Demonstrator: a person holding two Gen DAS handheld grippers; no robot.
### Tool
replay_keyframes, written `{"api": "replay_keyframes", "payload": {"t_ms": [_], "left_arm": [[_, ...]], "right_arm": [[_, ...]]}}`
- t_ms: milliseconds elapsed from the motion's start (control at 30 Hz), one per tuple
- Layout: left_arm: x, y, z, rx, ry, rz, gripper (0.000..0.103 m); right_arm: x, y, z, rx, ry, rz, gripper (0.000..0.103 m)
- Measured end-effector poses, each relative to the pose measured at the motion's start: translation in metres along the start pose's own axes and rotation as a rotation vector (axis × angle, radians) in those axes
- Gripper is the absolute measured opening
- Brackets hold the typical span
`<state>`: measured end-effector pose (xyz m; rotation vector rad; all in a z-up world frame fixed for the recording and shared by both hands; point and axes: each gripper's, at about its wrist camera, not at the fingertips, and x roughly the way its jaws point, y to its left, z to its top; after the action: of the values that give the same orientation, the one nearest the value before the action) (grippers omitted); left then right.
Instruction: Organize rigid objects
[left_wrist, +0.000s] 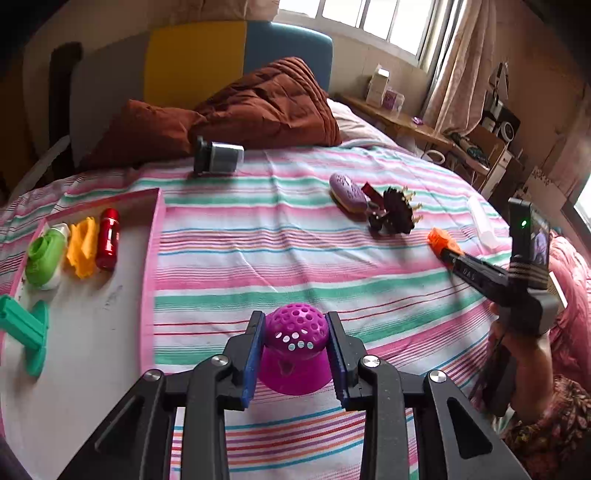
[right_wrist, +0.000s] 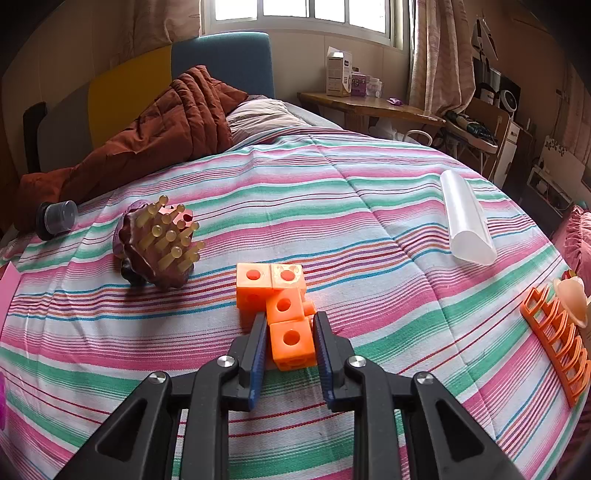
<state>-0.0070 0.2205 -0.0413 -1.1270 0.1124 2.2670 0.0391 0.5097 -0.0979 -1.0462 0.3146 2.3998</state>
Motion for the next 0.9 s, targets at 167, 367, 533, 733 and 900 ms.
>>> {"api": "replay_keyframes", "payload": {"t_ms": [167,367,533,733,900], "left_arm": [[-0.025,0.019,0.006,-0.042,-0.049,-0.005,0.033],[-0.046,0.058,0.009,-0.066,-0.088,0.068,0.033],[-0.045,0.102,0.004,-0.127,-0.073,0.127,0.033],[-0.035,0.139,0.002,-0.170,-0.039,0.176,0.033],[-0.020,0.159,0.006,-0.175,-0.021,0.226,0.033]], "right_arm": [[-0.004,0.003,0.000,-0.015,-0.015,0.000,0.023],[-0.012,0.009,-0.002,-0.033,-0.038,0.003,0.023],[-0.021,0.011,-0.007,-0.036,-0.053,0.018,0.023],[-0.033,0.023,-0.014,-0.082,-0.068,0.028,0.023],[-0.043,0.035,-0.020,-0.117,-0.071,0.040,0.023]]}}
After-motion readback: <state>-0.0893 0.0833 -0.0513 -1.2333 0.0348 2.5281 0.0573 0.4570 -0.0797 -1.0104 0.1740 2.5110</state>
